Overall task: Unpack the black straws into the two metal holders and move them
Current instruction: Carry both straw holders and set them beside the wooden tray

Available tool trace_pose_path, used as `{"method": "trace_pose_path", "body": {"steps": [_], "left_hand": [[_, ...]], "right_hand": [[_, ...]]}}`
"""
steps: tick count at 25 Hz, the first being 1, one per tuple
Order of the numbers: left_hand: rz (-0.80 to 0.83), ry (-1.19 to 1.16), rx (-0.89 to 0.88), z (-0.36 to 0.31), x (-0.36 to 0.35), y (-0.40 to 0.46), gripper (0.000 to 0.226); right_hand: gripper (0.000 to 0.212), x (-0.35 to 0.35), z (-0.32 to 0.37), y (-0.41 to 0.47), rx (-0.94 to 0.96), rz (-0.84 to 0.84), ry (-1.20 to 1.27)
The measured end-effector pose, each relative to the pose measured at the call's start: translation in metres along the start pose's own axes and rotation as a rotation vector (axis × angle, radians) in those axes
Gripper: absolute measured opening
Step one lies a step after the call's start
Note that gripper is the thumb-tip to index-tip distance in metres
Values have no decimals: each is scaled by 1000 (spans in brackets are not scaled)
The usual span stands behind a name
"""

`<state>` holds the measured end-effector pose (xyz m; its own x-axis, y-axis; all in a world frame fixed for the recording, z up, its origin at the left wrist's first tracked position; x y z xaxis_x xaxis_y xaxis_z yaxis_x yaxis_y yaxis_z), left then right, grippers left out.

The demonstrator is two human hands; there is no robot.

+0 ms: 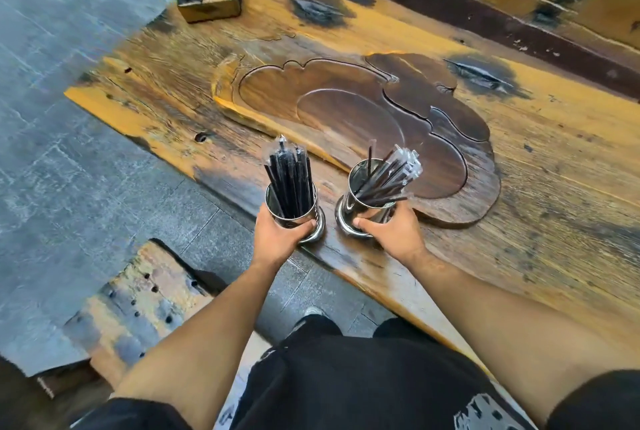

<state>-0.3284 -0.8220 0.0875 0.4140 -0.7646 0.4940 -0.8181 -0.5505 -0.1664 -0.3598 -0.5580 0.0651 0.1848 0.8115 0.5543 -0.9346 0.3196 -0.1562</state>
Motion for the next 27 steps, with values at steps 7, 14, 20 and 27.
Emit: {"method": "trace_pose_path", "body": {"steps": [7,14,20,27], "left_hand": [[117,37,-37,4,20,61,70],[143,36,-34,-15,0,98,88],[115,52,-49,-37,-9,127,90],[101,3,-105,-58,-7,180,85]], "right_hand": [[48,-26,41,-4,-56,-76,38],[45,-33,63,29,-77,-78,75],[43,-34,77,65,-34,-70,108],[52,-51,87,94,-42,-78,83]]}}
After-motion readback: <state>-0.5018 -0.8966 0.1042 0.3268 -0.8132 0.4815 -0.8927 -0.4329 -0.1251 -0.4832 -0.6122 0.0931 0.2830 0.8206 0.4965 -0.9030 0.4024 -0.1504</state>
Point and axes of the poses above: each hand's wrist, its own y-axis towards the middle knuckle, its own x-axis out of the back of the hand, z = x × y, the point moved 5 cm from there along y, towards the middle knuckle, and after that the axes turned 15 degrees about -z, right-handed, at the moved point
